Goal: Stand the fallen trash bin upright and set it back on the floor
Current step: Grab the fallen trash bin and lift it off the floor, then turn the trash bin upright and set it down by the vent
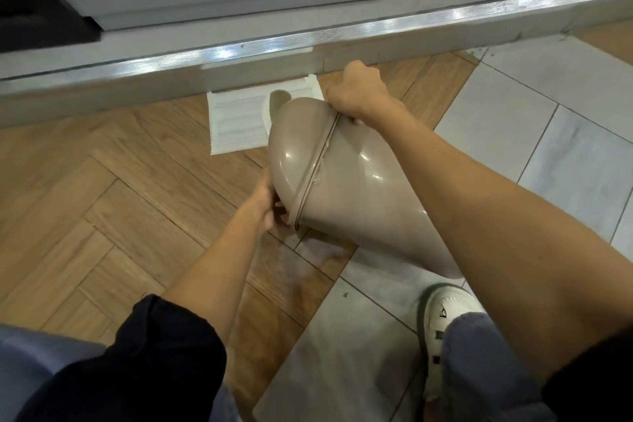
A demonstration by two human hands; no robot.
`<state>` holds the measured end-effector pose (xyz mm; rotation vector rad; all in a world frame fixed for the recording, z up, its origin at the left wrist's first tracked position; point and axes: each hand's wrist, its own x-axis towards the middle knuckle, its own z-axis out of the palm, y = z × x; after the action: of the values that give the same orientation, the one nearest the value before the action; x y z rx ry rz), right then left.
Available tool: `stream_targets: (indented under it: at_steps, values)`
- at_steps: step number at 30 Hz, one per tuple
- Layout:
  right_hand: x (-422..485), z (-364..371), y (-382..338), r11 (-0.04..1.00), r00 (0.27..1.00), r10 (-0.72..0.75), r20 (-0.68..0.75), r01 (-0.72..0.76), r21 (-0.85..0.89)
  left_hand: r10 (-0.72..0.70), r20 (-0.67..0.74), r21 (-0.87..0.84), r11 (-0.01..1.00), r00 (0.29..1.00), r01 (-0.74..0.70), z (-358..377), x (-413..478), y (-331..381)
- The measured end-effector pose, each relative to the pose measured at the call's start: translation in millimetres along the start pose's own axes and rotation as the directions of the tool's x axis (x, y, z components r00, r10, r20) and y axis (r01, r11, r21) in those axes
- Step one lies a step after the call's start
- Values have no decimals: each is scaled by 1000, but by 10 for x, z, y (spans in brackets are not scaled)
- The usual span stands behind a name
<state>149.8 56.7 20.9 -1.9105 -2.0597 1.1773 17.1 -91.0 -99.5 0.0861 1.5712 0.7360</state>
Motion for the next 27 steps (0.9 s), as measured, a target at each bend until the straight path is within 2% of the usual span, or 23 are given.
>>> stream_targets:
  at_steps: [4, 6, 13, 18, 22, 27]
  values:
    - [-27, -83, -9, 994, 995, 25, -96, -14, 112, 18, 30, -164, 986, 999, -13, 257, -498, 244]
    - [-5, -202, -28, 982, 990, 24, -140, 3, 189, 47, -17, -240, 970, 999, -50, 282, -613, 319]
    - [-68, -577, -156, 943, 978, -42, -203, 105, 315, 212, -127, -258, 936, 969, -238, 148, -1005, 647]
    - [-103, -750, -157, 913, 982, -75, -174, 138, 384, 378, -284, -139, 893, 881, -428, 57, -1200, 776]
    - [-128, -847, -70, 906, 987, -78, -142, 130, 403, 495, -376, -112, 815, 784, -568, 43, -1328, 821]
    - [-151, -844, 112, 869, 992, -39, -116, 91, 487, 669, -380, 18, 696, 639, -718, 132, -1493, 807]
